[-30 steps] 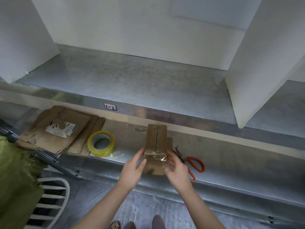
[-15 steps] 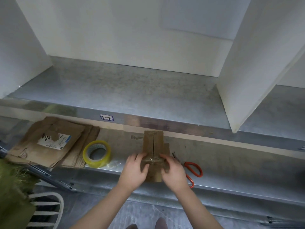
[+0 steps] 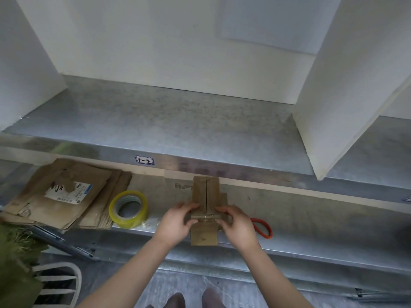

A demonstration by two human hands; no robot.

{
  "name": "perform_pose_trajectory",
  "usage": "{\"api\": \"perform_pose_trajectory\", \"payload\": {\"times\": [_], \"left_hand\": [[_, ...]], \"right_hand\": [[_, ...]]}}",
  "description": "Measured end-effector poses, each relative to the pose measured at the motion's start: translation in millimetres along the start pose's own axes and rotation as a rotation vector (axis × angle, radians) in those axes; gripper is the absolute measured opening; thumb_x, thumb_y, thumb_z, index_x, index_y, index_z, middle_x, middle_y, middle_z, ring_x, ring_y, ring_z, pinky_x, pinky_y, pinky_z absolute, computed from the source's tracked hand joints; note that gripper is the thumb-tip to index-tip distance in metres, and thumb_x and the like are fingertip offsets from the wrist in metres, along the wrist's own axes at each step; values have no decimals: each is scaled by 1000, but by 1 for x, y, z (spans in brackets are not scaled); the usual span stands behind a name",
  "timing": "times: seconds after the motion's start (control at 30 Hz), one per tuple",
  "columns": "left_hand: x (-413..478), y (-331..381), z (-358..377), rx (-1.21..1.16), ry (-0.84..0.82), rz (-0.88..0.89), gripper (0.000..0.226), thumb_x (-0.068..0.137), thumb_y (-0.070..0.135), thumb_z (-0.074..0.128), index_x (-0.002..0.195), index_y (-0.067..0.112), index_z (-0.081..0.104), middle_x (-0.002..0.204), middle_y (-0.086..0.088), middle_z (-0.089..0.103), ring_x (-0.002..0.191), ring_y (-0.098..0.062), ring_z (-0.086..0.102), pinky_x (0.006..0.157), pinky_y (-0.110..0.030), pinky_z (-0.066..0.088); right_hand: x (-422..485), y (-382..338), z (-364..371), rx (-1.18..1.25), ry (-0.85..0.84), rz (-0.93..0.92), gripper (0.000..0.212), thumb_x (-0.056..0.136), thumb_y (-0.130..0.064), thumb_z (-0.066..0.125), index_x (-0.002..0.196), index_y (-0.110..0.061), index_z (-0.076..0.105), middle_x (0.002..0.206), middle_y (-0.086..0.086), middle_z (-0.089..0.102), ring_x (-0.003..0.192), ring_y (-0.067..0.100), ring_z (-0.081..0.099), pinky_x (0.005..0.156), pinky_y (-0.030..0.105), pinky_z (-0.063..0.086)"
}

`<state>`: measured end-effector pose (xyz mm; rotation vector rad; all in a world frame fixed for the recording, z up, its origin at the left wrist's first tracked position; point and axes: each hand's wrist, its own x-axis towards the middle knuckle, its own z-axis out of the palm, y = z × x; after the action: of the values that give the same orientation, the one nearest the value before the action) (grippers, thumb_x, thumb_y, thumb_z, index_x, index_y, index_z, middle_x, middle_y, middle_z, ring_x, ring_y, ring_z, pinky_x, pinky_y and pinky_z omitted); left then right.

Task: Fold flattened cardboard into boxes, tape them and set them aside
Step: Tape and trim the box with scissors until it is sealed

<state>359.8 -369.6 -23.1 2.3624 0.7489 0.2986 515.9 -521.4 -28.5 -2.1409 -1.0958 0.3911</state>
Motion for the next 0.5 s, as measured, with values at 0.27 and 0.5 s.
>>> {"api": "perform_pose_trajectory", "payload": {"times": [0.27, 0.5], "left_hand": [[0, 6, 10, -243, 76, -98, 44, 78, 24, 77, 120, 26, 62, 116, 11, 58, 106, -5, 56, 85, 4, 31], [-7, 8, 10, -296, 82, -109, 43, 78, 34, 76, 119, 27, 63, 117, 15, 60, 107, 1, 55, 90, -3, 38]], "right_hand": [[-7, -5, 17, 129, 139, 60, 31, 80, -18, 77, 109, -24, 68, 102, -19, 64, 99, 5, 64, 89, 21, 50], [-11, -3, 13, 226, 115, 108, 41, 77, -25, 79, 116, -30, 68, 102, -27, 67, 95, -9, 64, 87, 14, 51]]}}
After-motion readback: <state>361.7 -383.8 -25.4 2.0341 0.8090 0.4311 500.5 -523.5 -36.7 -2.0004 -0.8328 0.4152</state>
